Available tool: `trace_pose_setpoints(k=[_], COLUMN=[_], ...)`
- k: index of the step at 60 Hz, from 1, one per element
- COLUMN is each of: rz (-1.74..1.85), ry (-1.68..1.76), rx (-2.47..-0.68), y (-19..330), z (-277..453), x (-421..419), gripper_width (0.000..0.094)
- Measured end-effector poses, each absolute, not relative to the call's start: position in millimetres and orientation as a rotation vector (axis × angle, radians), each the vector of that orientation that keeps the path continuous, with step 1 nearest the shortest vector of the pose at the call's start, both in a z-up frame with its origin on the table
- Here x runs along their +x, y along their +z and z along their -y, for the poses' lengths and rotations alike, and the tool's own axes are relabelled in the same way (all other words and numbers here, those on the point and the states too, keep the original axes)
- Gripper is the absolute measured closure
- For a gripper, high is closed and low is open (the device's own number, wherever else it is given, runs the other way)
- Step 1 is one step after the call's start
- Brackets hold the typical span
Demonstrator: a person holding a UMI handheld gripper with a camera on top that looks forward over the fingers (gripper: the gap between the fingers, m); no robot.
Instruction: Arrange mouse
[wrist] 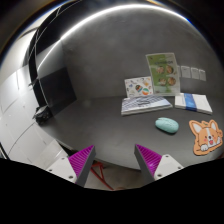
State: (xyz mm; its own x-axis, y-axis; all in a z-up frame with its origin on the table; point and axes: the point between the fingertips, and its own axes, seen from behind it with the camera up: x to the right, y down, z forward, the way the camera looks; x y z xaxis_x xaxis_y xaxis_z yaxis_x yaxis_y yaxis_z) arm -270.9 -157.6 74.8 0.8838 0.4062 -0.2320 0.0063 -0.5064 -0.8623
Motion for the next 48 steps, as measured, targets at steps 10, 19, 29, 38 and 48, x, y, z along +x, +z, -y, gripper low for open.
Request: trace_pose_setpoints(k=[10, 19, 29, 38, 48], rz=[0.251, 0.245, 0.254, 0.299, 0.319], ry=[0.466, 0.353, 0.161, 0.145, 0.149], rx=[-2.065, -2.089, -2.107, -2.191, -2.209], y=[70.0, 52.0, 25.0, -7.9, -12.4], z=[141.1, 106.5, 41.0, 6.8, -32.4], x=[-228.8, -171.6, -101.3, -95.3, -101.1], gripper_width=[0.0106, 0.0109, 0.0109, 0.0108, 0.0103])
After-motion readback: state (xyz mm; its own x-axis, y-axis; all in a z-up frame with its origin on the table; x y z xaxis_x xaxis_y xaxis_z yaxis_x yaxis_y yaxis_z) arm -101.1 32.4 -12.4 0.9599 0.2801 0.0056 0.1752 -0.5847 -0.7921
